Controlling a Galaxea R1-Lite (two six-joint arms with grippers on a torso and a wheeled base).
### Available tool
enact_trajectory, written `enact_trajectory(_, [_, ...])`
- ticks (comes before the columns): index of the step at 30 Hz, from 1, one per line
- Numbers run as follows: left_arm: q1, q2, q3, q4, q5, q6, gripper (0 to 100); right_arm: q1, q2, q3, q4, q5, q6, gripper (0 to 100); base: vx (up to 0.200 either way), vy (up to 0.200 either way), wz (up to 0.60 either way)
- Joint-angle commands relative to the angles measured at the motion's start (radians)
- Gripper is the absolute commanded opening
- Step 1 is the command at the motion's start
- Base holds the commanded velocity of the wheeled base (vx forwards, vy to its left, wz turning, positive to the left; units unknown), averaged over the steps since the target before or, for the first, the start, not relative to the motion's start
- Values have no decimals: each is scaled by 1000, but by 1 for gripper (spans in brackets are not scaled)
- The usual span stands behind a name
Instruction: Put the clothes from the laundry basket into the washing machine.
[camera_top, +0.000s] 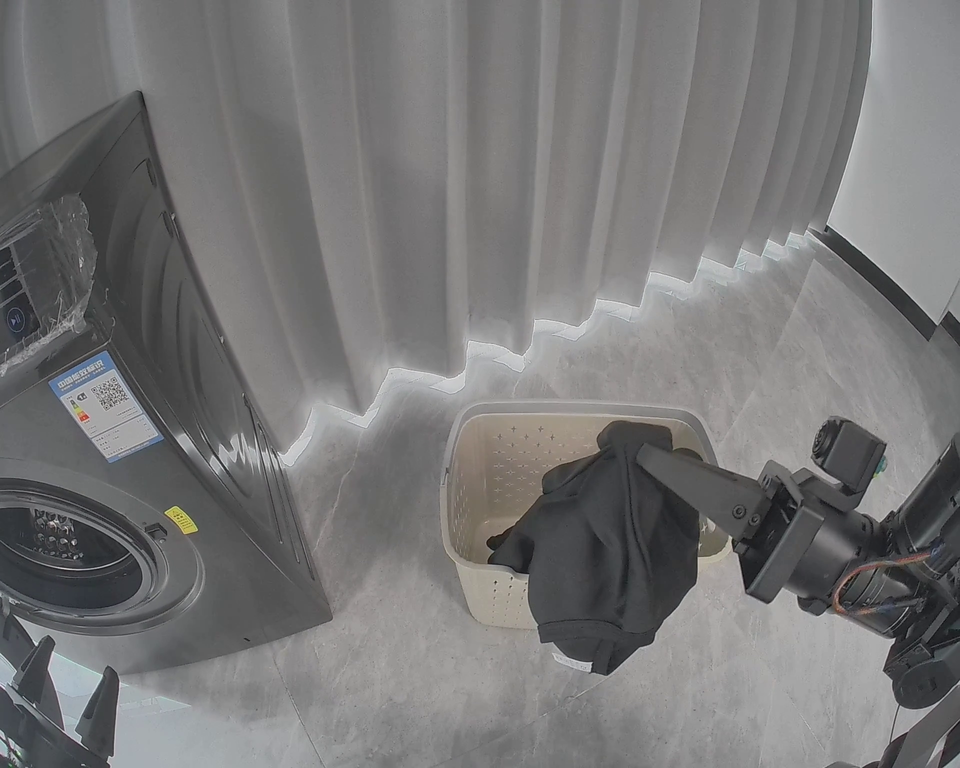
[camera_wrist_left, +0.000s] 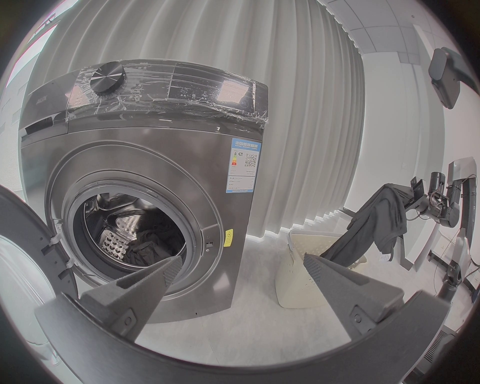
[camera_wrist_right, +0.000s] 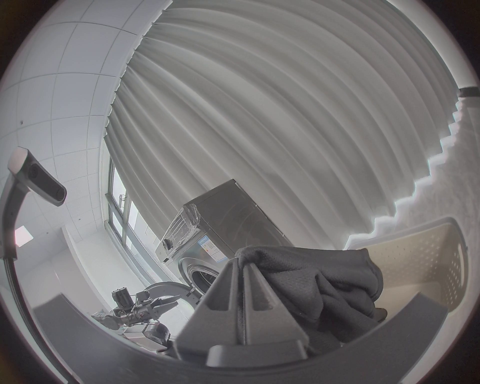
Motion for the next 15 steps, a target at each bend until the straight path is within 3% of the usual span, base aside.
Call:
enact_trajectory(1, [0, 1, 18, 0, 1, -2, 100, -12, -28, 0, 0, 30, -6, 0, -200, 0, 0])
enact_trajectory(4, [0, 1, 18, 0, 1, -2, 100, -3, -28, -9, 8, 56, 2, 0, -200, 0, 0])
enact_trajectory(9, [0, 1, 18, 0, 1, -5, 100, -5, 29, -69, 3, 59, 2, 0, 0, 0, 0])
enact_trajectory(13, [0, 1, 18, 0, -1, -11, 100, -12, 41, -60, 3, 64, 2, 0, 0, 0, 0])
enact_trajectory(15, [0, 1, 18, 0, -1, -11, 100, -19, 41, -69, 3, 59, 5, 0, -200, 0, 0])
